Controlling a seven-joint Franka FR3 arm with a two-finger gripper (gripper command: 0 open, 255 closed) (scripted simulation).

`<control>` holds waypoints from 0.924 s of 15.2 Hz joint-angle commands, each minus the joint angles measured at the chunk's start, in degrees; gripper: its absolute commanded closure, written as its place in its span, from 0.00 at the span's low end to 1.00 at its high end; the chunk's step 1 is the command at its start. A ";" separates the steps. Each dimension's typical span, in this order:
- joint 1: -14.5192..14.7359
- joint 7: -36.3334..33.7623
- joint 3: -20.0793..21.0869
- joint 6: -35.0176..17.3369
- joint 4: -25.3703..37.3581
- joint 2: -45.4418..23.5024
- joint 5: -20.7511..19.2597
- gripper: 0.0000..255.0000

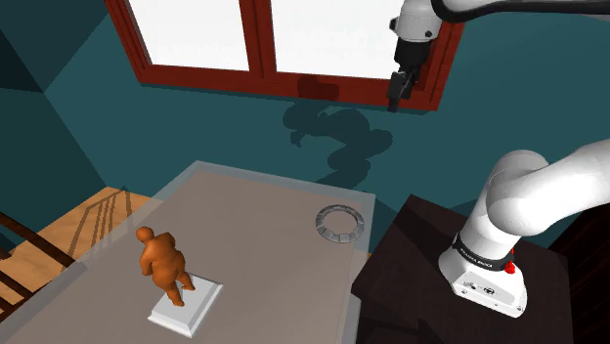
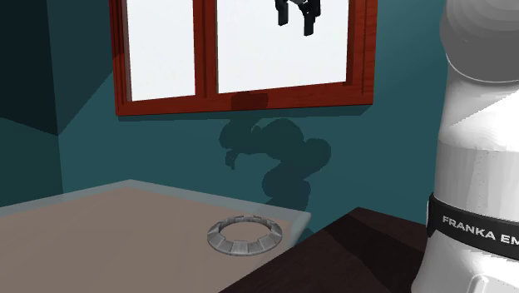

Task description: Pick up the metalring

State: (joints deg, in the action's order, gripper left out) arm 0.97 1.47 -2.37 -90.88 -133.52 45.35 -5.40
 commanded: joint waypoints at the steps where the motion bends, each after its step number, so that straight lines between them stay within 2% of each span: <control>1: 0.00 0.00 0.00 0.00 0.00 0.00 0.00 0.00; 8: 0.06 -6.87 2.71 -13.49 -11.87 -1.47 2.40 0.00; 14: 0.42 -12.67 5.39 -26.53 -19.21 -6.93 4.43 0.00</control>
State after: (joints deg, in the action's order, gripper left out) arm 1.28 -10.06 2.46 -114.74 -151.40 39.59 -1.37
